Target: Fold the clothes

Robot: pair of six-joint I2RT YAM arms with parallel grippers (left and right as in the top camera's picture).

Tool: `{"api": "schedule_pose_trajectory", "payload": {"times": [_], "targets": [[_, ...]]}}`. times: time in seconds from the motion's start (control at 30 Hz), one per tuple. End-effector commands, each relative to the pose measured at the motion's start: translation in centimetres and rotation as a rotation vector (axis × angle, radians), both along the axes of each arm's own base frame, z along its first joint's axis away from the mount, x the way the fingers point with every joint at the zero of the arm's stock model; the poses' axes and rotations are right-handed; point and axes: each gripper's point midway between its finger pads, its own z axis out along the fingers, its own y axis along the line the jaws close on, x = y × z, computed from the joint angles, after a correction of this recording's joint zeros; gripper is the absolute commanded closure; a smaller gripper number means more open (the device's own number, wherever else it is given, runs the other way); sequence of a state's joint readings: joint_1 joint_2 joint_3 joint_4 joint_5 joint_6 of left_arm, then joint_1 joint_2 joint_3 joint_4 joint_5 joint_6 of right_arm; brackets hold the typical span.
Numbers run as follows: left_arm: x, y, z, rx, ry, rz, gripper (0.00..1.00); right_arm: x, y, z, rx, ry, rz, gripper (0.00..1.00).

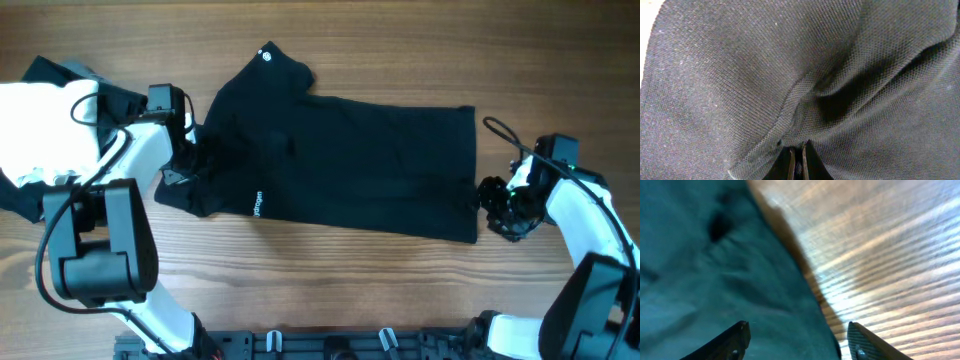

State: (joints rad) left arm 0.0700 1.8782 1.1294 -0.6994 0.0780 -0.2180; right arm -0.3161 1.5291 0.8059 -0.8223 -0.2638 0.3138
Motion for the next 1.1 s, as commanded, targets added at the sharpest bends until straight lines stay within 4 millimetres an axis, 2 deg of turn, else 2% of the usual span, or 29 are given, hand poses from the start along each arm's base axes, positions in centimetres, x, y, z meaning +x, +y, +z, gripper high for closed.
{"api": "schedule_pose_trajectory", "payload": {"times": [0.0, 0.1, 0.23, 0.4, 0.43, 0.47, 0.5, 0.63, 0.8, 0.93, 1.07], "targets": [[-0.6, 1.5, -0.4, 0.036, 0.015, 0.028, 0.96, -0.9, 0.0, -1.1, 0.000, 0.047, 0.002, 0.39], [-0.4, 1.5, 0.1, 0.037, 0.000, 0.028, 0.96, -0.6, 0.7, -1.0, 0.037, 0.020, 0.052, 0.44], [-0.1, 1.5, 0.9, 0.039, -0.025, 0.028, 0.96, -1.9, 1.1, -1.9, 0.051, 0.052, 0.035, 0.51], [-0.1, 1.5, 1.1, 0.040, -0.031, 0.028, 0.96, -2.0, 4.3, -2.7, 0.217, -0.051, 0.114, 0.54], [-0.1, 1.5, 1.1, 0.040, -0.031, 0.028, 0.96, -2.1, 4.5, -2.8, 0.225, -0.055, 0.114, 0.62], [-0.1, 1.5, 1.1, 0.040, -0.031, 0.028, 0.96, -2.1, 4.4, -2.9, 0.219, -0.058, 0.115, 0.89], [-0.1, 1.5, 1.1, 0.040, -0.030, 0.029, 0.96, -2.0, 4.1, -3.0, 0.198, -0.053, 0.105, 0.96], [-0.2, 1.7, 1.1, 0.052, -0.028, 0.030, 0.96, -1.6, 0.4, -3.0, 0.020, 0.032, -0.048, 0.96], [0.0, 2.1, 1.2, 0.071, -0.031, 0.033, 0.96, -1.3, -2.0, -1.7, -0.099, 0.082, -0.103, 0.96], [0.6, 2.1, 1.7, 0.072, -0.047, 0.033, 0.96, -1.4, -3.3, -1.1, -0.166, 0.110, -0.134, 0.96], [1.5, 2.2, 2.5, 0.074, -0.072, 0.034, 0.96, -0.9, -3.7, -0.6, -0.181, 0.104, -0.135, 0.96]]}}
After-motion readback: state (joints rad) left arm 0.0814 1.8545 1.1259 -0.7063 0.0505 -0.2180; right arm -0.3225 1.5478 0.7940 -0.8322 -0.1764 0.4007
